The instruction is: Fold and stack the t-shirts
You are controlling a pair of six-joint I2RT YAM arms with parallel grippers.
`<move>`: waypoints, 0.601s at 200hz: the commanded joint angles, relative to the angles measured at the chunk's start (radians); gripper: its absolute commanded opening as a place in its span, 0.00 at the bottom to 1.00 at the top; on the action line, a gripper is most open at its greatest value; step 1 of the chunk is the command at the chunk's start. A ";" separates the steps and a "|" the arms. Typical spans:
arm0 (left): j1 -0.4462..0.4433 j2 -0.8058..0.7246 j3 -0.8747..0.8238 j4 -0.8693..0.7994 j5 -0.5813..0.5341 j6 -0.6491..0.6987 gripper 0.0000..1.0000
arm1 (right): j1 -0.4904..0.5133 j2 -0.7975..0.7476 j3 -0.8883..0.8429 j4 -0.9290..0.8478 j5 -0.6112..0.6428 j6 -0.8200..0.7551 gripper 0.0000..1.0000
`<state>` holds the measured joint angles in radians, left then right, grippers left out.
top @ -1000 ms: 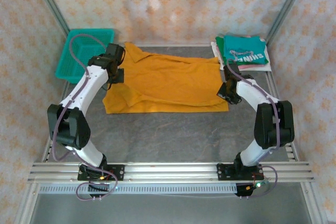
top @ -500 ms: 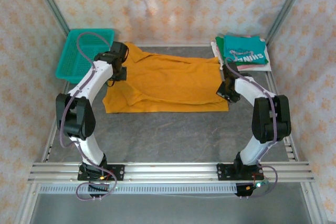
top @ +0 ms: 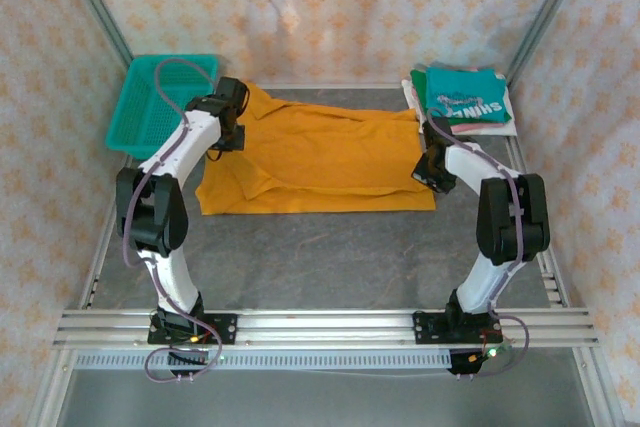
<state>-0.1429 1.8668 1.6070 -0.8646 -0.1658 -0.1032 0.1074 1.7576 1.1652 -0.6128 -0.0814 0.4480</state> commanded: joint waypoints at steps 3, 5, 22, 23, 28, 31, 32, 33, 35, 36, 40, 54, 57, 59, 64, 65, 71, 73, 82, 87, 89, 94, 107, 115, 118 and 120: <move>0.008 0.015 0.040 0.000 -0.047 0.013 0.00 | -0.011 0.012 0.036 -0.002 0.026 0.005 0.00; 0.008 0.017 0.040 0.000 -0.047 0.014 0.00 | -0.011 0.012 0.037 -0.001 0.027 0.005 0.00; 0.008 0.024 0.053 -0.005 -0.054 0.014 0.00 | -0.011 0.020 0.040 0.001 0.028 0.005 0.00; 0.008 0.024 0.055 -0.005 -0.055 0.014 0.00 | -0.011 0.022 0.042 0.001 0.028 0.005 0.00; 0.008 0.026 0.057 -0.006 -0.056 0.015 0.00 | -0.011 0.024 0.045 0.001 0.024 0.006 0.00; 0.009 0.027 0.059 -0.006 -0.057 0.014 0.00 | -0.011 0.026 0.047 0.002 0.022 0.006 0.01; 0.009 0.028 0.059 -0.006 -0.058 0.014 0.00 | -0.011 0.026 0.048 0.001 0.022 0.006 0.01; 0.008 0.029 0.060 -0.007 -0.058 0.014 0.00 | -0.011 0.027 0.048 0.000 0.021 0.006 0.01; 0.009 0.029 0.061 -0.006 -0.058 0.014 0.00 | -0.011 0.027 0.049 -0.001 0.020 0.006 0.01; 0.009 0.030 0.062 -0.005 -0.058 0.014 0.00 | -0.011 0.028 0.049 0.000 0.019 0.006 0.01; 0.008 0.032 0.063 -0.006 -0.055 0.014 0.00 | -0.012 0.030 0.052 0.001 0.016 0.006 0.01; 0.009 0.037 0.070 -0.007 -0.056 0.013 0.00 | -0.011 0.033 0.061 -0.004 0.017 0.006 0.01; 0.009 0.037 0.071 -0.008 -0.057 0.013 0.00 | -0.011 0.032 0.063 -0.006 0.018 0.006 0.01; 0.008 0.037 0.072 -0.007 -0.058 0.013 0.00 | -0.012 0.032 0.065 -0.007 0.019 0.006 0.01; 0.009 0.037 0.075 -0.006 -0.059 0.015 0.00 | -0.012 0.031 0.066 -0.007 0.022 0.008 0.01; 0.008 0.037 0.076 -0.007 -0.060 0.015 0.00 | -0.012 0.031 0.066 -0.007 0.023 0.009 0.01; 0.008 0.037 0.081 -0.005 -0.060 0.014 0.00 | -0.012 0.031 0.069 -0.008 0.025 0.009 0.01; 0.009 0.037 0.082 -0.005 -0.061 0.014 0.00 | -0.013 0.032 0.070 -0.007 0.025 0.008 0.01; 0.009 0.051 0.094 -0.009 -0.063 0.016 0.00 | -0.016 0.035 0.077 -0.011 0.027 0.010 0.01; 0.008 0.068 0.102 -0.010 -0.064 0.018 0.00 | -0.019 0.038 0.080 -0.013 0.026 0.010 0.02; 0.009 0.070 0.105 -0.009 -0.064 0.019 0.00 | -0.020 0.039 0.082 -0.012 0.025 0.011 0.03; 0.009 0.077 0.115 -0.008 -0.069 0.019 0.00 | -0.024 0.042 0.087 -0.009 0.022 0.012 0.05; 0.008 0.104 0.154 -0.009 -0.089 0.017 0.00 | -0.038 0.053 0.106 -0.001 0.003 0.022 0.18; 0.009 0.128 0.195 -0.022 -0.104 0.016 0.20 | -0.047 0.060 0.128 -0.002 -0.010 0.024 0.26; 0.009 0.140 0.212 -0.030 -0.107 0.016 0.28 | -0.052 0.063 0.136 -0.006 -0.013 0.026 0.29; 0.009 0.148 0.225 -0.037 -0.109 0.015 0.33 | -0.054 0.064 0.143 -0.008 -0.013 0.026 0.30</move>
<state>-0.1429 1.9488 1.7283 -0.8711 -0.2031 -0.1009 0.0864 1.7935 1.2396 -0.6121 -0.0868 0.4622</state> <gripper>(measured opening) 0.065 0.205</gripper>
